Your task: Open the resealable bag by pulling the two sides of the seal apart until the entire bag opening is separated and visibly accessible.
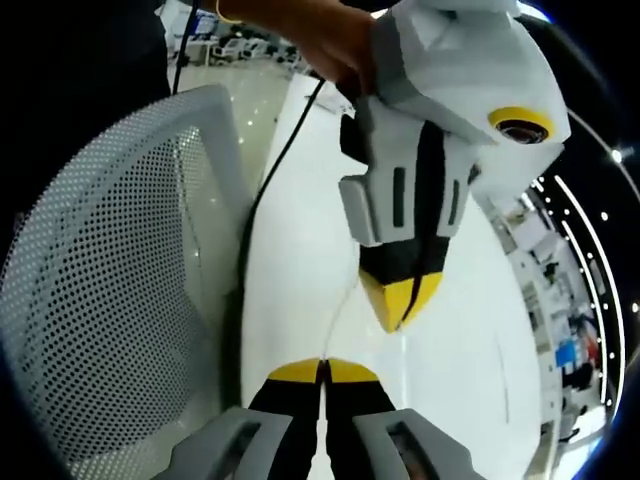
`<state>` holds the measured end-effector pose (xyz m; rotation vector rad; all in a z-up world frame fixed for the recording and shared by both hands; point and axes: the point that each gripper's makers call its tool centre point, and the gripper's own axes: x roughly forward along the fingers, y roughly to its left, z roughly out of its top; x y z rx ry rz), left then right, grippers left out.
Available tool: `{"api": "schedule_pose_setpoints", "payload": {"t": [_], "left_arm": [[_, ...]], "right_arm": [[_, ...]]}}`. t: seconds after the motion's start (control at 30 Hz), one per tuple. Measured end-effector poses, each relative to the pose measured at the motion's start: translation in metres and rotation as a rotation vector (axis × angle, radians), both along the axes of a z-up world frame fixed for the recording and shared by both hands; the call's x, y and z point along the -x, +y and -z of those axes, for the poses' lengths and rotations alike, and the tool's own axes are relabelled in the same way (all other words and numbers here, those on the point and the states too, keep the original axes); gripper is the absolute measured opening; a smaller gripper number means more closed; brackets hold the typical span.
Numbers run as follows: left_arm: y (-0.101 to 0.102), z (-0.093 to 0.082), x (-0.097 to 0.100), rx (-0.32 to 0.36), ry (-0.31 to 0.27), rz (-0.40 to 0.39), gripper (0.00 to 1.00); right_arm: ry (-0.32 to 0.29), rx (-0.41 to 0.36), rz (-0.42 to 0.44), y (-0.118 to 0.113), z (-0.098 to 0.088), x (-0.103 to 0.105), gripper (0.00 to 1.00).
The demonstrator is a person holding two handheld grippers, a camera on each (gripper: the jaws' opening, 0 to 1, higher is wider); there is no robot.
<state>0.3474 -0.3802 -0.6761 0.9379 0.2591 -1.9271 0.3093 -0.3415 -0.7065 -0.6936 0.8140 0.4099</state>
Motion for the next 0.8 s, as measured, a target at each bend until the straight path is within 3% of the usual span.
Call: {"api": "schedule_pose_setpoints", "payload": {"t": [0.33,0.53,0.8], "left_arm": [[-0.015,-0.030,-0.014,0.138,-0.017,-0.081,0.00],[-0.024,-0.050,-0.018,0.223,-0.059,-0.094,0.00],[-0.031,-0.071,-0.016,0.271,-0.095,-0.070,0.00]], "right_arm": [[-0.024,-0.003,0.038,-0.007,-0.004,-0.003,0.00],[-0.045,-0.005,0.059,-0.011,-0.009,-0.007,0.00],[-0.072,-0.054,0.107,-0.015,-0.014,-0.010,0.00]]}}
